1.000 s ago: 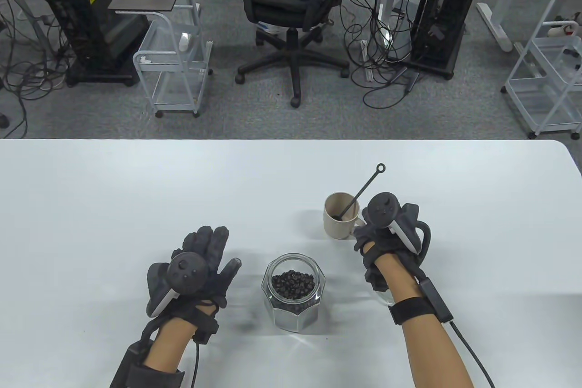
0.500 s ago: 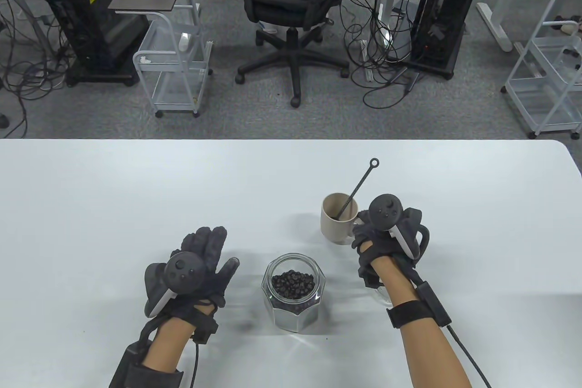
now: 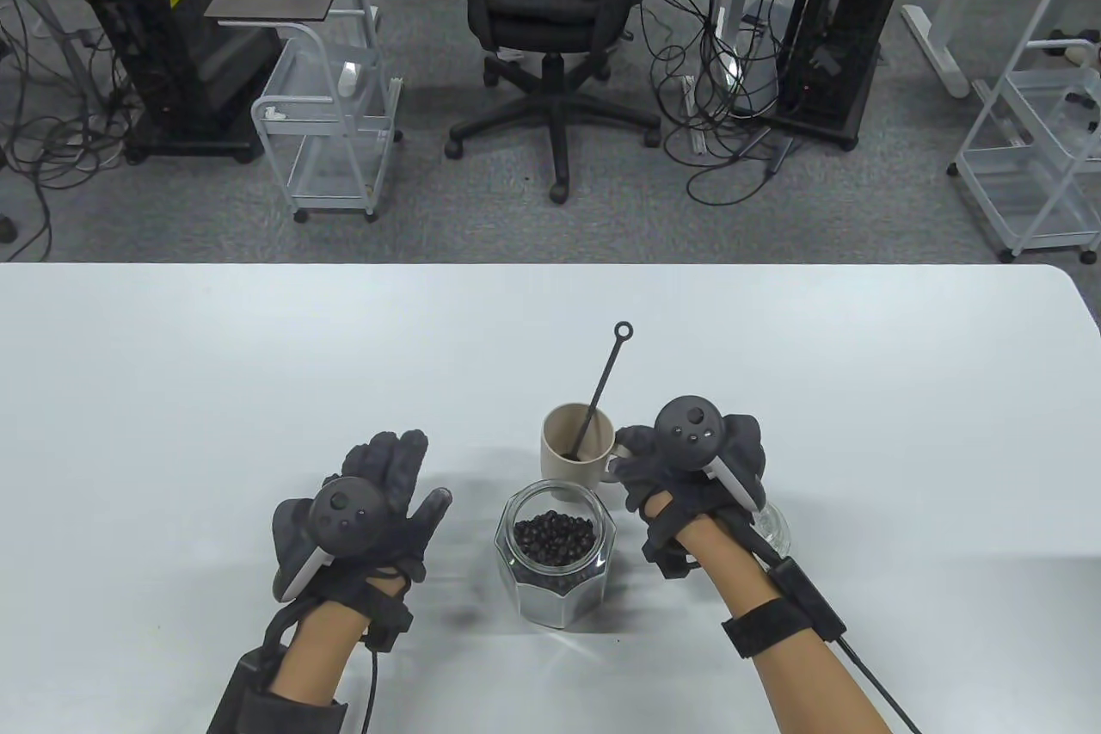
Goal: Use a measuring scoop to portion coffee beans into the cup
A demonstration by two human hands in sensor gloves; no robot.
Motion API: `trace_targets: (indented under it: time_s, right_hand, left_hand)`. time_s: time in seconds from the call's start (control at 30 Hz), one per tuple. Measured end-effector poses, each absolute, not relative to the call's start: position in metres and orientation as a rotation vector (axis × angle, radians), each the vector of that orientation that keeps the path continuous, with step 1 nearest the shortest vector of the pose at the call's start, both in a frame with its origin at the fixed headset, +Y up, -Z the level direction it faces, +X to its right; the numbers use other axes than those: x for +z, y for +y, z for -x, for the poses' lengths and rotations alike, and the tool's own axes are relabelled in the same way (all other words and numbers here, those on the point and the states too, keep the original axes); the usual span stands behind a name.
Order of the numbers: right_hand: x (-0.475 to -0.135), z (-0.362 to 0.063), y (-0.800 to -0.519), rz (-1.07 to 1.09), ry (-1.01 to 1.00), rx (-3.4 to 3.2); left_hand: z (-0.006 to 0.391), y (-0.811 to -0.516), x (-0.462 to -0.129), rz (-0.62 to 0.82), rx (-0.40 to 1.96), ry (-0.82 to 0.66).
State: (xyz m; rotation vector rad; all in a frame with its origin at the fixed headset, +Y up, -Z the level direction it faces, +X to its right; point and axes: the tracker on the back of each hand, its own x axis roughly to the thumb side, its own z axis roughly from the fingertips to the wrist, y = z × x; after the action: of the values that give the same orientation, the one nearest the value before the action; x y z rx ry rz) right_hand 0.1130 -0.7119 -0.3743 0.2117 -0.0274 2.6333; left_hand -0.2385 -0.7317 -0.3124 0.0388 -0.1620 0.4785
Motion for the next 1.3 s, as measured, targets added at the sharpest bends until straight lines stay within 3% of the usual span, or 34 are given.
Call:
trace_targets:
  time_s: [1.07,1.3]
  right_hand:
    - [-0.374,-0.107,-0.734,-0.226,0.054,2.643]
    - [-0.367,-0.115,-0.727,-0.203,0.069,2.626]
  left_hand:
    - [0.239,-0.730,-0.312,-0.033,0.477,-0.159]
    - [0.240,-0.729,-0.312,-0.044,0.482,-0.166]
